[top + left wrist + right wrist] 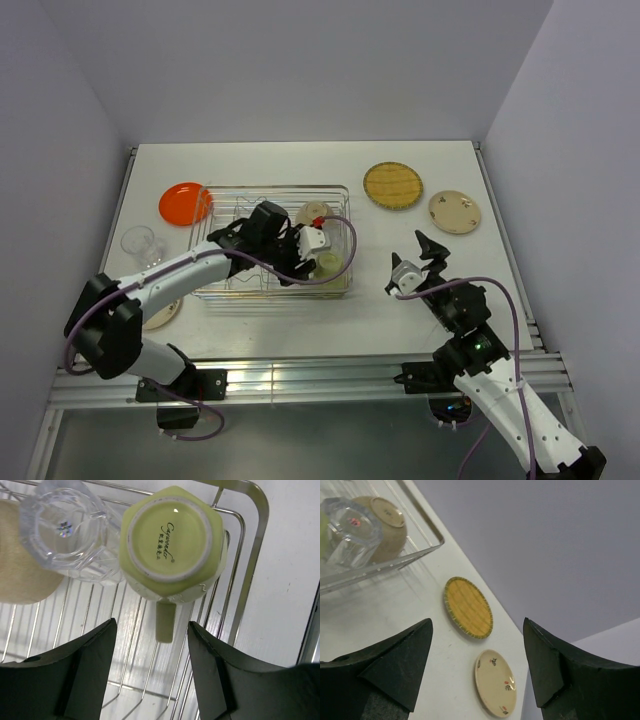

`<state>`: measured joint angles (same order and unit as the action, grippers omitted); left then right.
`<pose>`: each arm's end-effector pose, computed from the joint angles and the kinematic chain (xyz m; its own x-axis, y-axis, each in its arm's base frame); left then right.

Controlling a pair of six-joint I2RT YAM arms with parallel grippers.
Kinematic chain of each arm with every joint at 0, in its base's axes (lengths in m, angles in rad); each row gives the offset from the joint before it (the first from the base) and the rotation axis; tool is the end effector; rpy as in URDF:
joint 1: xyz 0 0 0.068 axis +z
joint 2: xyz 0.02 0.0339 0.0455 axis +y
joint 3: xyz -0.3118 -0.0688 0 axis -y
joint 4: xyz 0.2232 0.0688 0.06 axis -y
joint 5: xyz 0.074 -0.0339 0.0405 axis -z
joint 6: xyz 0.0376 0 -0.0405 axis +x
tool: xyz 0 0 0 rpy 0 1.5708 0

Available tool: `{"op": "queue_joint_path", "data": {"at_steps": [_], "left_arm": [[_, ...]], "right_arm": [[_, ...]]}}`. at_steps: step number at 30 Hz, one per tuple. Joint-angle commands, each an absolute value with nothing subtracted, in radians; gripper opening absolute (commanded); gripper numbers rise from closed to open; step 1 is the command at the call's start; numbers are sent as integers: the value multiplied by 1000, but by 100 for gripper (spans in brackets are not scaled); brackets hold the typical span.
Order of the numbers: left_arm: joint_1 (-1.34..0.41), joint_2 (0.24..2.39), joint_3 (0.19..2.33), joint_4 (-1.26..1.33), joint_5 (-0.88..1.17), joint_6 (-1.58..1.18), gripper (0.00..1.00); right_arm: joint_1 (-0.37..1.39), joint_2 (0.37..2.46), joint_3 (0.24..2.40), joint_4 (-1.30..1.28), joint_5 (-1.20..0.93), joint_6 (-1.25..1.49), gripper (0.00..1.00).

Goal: Load the mixed dishes into the dish rack

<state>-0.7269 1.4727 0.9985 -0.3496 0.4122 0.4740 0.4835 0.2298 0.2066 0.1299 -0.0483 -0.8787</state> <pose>0.2060 -0.2034 0.2957 -0.1171 0.6638 -0.7387 0.9730 0.2257 0.0486 0.0451 0.0257 0.2512 0.4504 -0.6321 -0.6306 -0.2508 0.5882 -0.7688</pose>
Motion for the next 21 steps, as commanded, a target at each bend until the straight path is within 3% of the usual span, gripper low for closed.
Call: {"op": "queue_joint_path", "data": {"at_steps": [1,7,10,14,17,21], "left_arm": [[-730,1387,991,-367,379,446,65],[-730,1243,1012,-374,313,346,65],[-729,1152,1019,-341,258,217,71],[-721,1040,1025,-322,103,25,83],[-713,977,1022,-334,25,-135,86],[-690,914,1011,-405,-231,-309,91]], "right_arm": [[479,221,284,19,-113,-858,81],[477,271,363,-135,-219,-798,85],[472,302,400,-175,-248,-738,85],[462,337,426,-205,-276,-672,85],[442,383,452,-232,-281,-621,86],[376,472,533,-287,-356,-540,86]]}}
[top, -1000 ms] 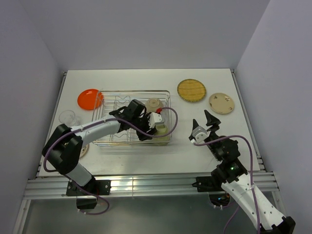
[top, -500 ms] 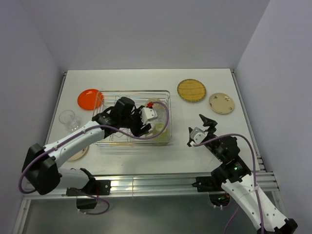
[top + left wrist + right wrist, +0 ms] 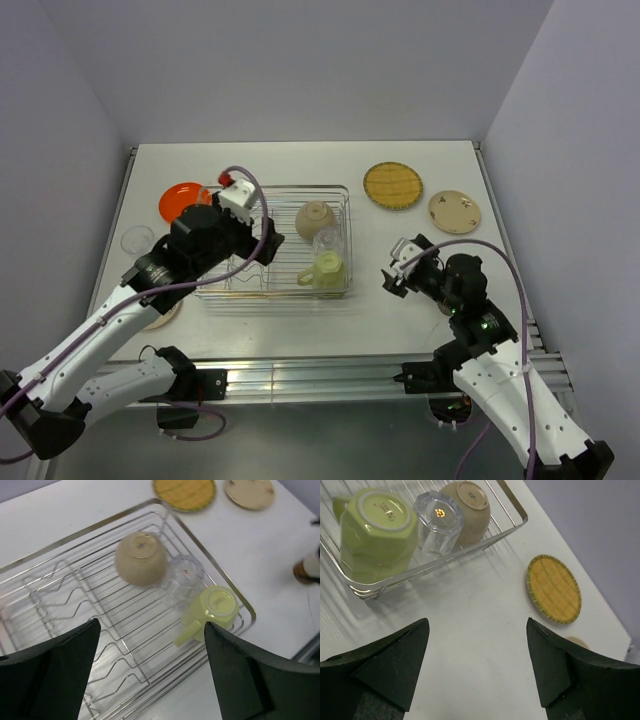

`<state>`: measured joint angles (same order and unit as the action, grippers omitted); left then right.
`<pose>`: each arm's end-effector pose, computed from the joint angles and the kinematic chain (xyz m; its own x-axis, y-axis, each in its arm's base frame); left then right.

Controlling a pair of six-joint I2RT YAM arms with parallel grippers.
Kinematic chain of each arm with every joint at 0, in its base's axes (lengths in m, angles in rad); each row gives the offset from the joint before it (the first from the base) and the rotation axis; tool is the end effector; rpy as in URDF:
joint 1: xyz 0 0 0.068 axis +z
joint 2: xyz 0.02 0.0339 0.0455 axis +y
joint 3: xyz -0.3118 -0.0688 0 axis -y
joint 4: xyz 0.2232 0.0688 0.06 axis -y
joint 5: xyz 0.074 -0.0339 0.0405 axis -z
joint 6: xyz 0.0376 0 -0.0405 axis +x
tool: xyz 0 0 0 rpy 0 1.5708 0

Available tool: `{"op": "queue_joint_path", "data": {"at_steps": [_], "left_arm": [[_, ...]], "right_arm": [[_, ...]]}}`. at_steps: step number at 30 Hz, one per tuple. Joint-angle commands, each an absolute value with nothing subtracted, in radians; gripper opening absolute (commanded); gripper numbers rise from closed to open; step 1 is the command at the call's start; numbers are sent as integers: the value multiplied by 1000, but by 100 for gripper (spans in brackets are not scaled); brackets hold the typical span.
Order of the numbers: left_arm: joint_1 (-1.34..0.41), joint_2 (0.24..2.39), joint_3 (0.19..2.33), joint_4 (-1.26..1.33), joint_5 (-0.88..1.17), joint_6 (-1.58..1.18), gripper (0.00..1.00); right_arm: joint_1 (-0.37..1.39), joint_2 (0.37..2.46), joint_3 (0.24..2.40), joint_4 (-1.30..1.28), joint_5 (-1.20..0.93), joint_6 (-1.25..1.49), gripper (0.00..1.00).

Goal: Load the mixed dishes into the dish rack

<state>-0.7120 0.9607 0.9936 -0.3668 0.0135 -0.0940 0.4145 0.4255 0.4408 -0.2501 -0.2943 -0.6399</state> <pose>0.1268 -0.1101 0.3998 -0.3092 0.1429 -0.9402 0.6367 0.7654 -0.0931 0.0553 0.0363 0.2800 0.2135 -0.5304 -0.8204 -0.6435 0.5556 -0.5266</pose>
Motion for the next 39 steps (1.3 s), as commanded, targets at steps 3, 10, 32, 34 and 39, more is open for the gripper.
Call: {"op": "queue_joint_path", "data": {"at_steps": [3,10,32,34,39], "left_arm": [[-550,873,983,-463,-301,-431,93],[5,1015,1000,-506,-82,-413,89],[316,1603,1166,-449,-23,-313,55],[316,1608,1147,-446,-31,-311,52],[314,1600,1094,-423,-38,-308,43]], "right_arm": [[301,589,610,-313,-457,-474,85],[250,745,727,-340,-594,-454,85],[178,707,683,-321,-652,-474,85],[173,715,686,-316,-667,-468,85],[166,735,703,-310,-706,-460,85]]}}
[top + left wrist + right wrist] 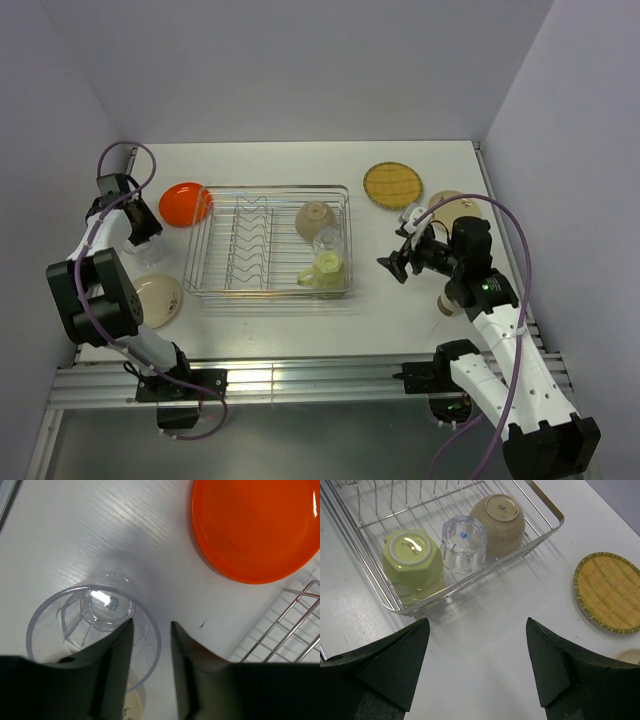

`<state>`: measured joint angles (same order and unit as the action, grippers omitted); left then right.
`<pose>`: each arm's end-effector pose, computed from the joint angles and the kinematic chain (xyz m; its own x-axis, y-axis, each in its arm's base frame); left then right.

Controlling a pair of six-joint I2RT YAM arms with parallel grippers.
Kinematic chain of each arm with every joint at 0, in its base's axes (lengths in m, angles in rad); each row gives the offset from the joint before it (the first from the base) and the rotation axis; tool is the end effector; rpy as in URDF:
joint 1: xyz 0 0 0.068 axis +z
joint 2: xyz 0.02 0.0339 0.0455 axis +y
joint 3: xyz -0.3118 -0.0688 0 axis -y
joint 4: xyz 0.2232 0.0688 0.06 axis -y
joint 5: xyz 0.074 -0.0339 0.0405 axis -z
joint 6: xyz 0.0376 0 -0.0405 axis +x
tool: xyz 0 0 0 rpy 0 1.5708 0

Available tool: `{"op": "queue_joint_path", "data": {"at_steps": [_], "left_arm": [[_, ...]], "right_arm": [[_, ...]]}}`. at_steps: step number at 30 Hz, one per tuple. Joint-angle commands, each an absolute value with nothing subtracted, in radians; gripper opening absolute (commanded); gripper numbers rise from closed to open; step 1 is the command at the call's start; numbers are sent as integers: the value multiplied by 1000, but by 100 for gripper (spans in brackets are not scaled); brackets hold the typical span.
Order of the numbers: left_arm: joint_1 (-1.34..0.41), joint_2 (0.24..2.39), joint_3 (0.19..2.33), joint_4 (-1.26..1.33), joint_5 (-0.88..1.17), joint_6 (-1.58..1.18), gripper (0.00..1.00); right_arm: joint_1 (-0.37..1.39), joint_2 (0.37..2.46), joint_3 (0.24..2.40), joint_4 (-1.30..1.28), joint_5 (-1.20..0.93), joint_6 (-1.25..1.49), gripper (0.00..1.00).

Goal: Load the mixed dishes into the dish rack

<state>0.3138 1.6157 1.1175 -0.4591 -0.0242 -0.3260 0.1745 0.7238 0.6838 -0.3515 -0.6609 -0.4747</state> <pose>0.3069 0.1006 0.2798 -0.6337 -0.5422 -0.5517 -0.5540 0.8159 -0.1656 0.1020 0.0414 0.3314 -0.0162 -0.3693 -0.9292 -0.7906 0.5736 -0.2142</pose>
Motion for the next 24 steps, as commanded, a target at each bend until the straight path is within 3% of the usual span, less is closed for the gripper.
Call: {"op": "queue_joint_path", "data": {"at_steps": [1,3,4,8,15,24], "left_arm": [[314,1601,1089,-419,-37,-307,37],[314,1601,1075,-411,-22,-305,30],[314,1598,1072,-413,-18,-305,20],[314,1572,1074,-423,-8,-301,0],[314,1416,1138,-482,-8,-308,0],[279,1114,1273,-450,305,-541,0]], "right_arm": [[164,738,706,-310,-710,-459,85],[163,739,713,-310,-722,-456,85],[164,739,715,-308,-735,-454,85],[164,733,712,-276,-762,-420,85],[164,712,709,-268,-801,-391,84],[190,839,805,-147,-833,-8,72]]}}
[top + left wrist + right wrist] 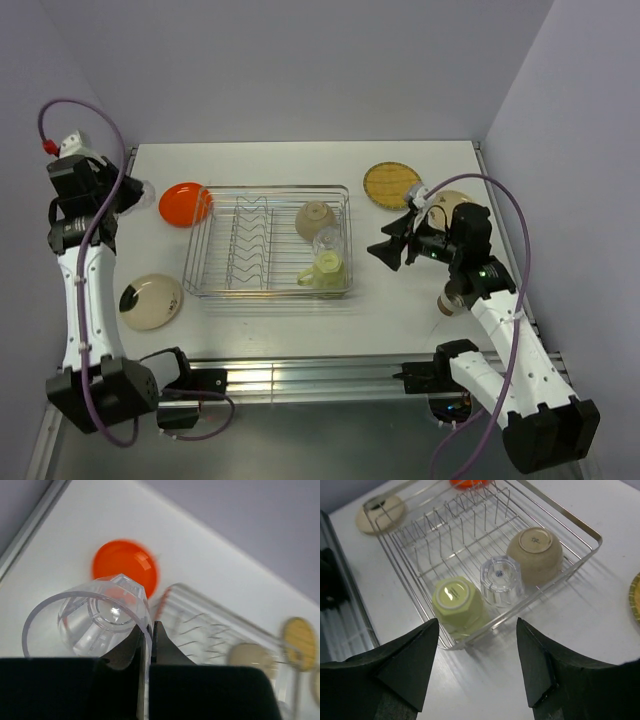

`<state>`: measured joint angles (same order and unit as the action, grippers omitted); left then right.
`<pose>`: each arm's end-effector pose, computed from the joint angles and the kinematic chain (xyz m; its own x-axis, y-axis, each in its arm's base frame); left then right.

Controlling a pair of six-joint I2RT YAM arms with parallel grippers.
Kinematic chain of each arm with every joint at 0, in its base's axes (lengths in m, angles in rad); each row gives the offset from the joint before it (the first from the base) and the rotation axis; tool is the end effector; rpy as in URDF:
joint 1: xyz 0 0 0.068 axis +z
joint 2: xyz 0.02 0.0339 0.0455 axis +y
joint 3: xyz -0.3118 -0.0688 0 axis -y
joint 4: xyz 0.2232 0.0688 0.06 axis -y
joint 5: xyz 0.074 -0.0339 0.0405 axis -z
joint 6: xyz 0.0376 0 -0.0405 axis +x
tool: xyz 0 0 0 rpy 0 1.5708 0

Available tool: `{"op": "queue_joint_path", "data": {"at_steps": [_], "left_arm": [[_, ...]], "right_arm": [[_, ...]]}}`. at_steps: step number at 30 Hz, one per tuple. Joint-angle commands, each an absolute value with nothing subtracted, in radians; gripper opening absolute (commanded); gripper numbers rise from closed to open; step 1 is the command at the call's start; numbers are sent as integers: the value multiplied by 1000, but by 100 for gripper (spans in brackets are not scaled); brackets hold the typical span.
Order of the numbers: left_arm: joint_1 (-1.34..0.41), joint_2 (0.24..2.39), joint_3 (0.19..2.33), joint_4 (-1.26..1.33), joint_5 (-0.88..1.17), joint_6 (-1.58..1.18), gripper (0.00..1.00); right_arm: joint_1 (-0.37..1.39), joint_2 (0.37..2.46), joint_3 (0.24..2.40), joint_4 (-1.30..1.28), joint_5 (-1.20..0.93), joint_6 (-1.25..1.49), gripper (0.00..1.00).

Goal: Load the mixed dishes into the dish rack

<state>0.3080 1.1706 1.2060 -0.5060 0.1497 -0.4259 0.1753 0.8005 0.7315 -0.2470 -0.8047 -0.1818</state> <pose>0.2100 0.0609 0.4181 -0.3220 -0.5311 -0.7837 -0.3361 0.8380 -0.4298 0.1182 0.0484 0.3507 -0.1572 -0.1551 -0.9753 -0.8376 0.5442 0.0484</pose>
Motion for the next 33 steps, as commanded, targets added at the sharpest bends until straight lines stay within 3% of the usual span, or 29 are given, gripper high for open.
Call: {"op": "queue_joint_path", "data": {"at_steps": [1,3,6,11,18,24,33], "left_arm": [[246,1100,1279,-422,360,-564,0],[207,1083,1264,-353,434,-655,0],[95,1083,1210,-128,603,-863,0],[-257,1166,1158,208,621,-1073,0],[-422,1285,1097,576,630,-1258,0],[-463,1324,1100,638,624,-1295,0],[-495,1368,1074,736,629,-1351,0]], "right_arm": [[196,848,822,-134,-830,70,70],[209,883,841,-85,-844,138,70],[227,937,890,-14,-818,323,79],[238,1023,936,217,-772,780,81],[238,1083,879,444,-773,1292,86],[238,1080,796,577,-758,1434,92],[242,1114,831,586,-744,1401,98]]}}
